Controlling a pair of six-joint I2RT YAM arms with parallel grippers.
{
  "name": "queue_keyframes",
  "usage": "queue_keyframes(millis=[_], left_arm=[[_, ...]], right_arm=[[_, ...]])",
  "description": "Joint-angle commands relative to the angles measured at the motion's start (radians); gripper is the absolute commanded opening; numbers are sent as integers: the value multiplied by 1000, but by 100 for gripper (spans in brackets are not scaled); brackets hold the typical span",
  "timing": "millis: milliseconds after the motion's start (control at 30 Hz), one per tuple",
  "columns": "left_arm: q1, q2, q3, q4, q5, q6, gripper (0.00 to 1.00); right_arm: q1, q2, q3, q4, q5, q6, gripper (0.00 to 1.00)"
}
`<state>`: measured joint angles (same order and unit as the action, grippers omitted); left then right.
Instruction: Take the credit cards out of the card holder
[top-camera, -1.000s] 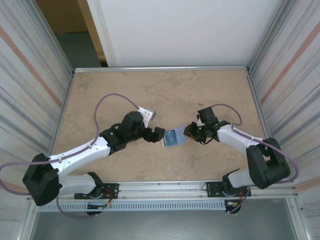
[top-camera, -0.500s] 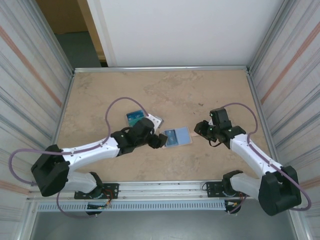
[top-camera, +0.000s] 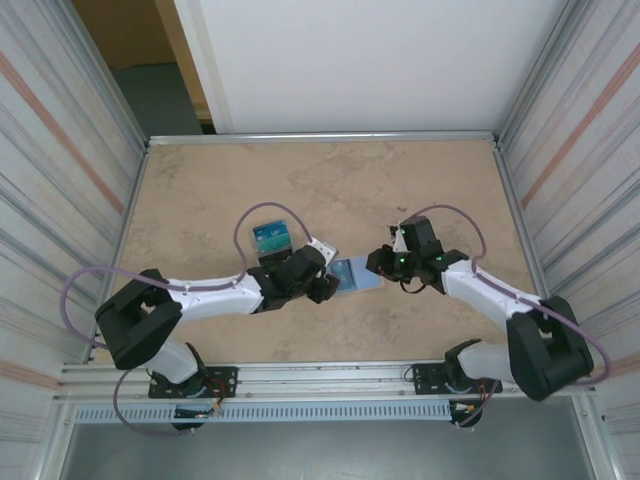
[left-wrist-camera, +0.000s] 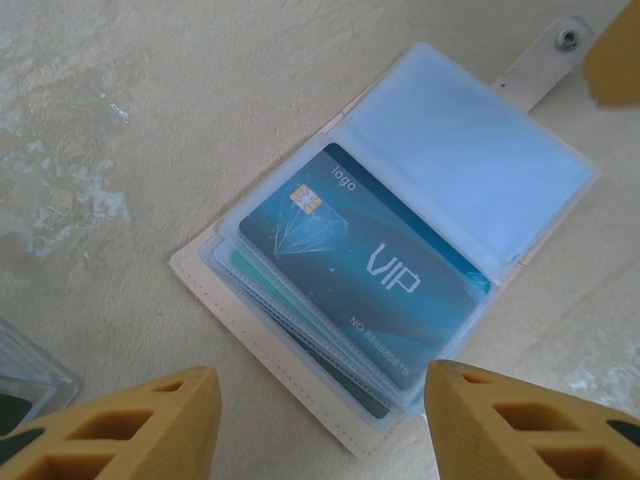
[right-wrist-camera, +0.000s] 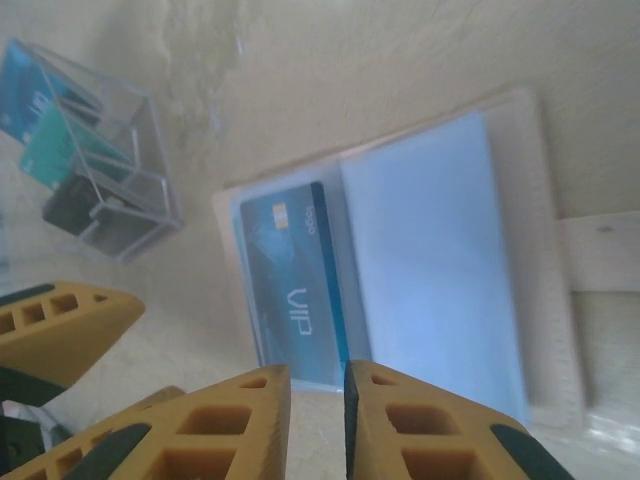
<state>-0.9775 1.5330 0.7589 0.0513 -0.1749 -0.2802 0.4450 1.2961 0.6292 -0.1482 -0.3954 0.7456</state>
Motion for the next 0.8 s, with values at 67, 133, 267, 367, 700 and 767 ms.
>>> queue_keyframes(millis=[67, 133, 267, 367, 700, 767], left_arm=[[31, 61, 12, 59, 12, -33, 56], [58, 74, 1, 84, 53, -58, 56], [73, 86, 9, 73, 60, -48, 56], [76, 104, 25, 61, 69, -39, 56], [80, 179, 77, 31, 95, -24, 56], [79, 189, 86, 18, 94, -19, 56]], right_arm=[[18, 134, 61, 88, -97, -47, 22], [18, 177, 68, 111, -113, -48, 23], [18, 229, 80, 124, -118, -57, 23], [18, 258, 90, 122, -115, -68, 23], [14, 334, 93, 146, -137, -75, 19], [11, 344, 92, 148, -144, -78, 18]])
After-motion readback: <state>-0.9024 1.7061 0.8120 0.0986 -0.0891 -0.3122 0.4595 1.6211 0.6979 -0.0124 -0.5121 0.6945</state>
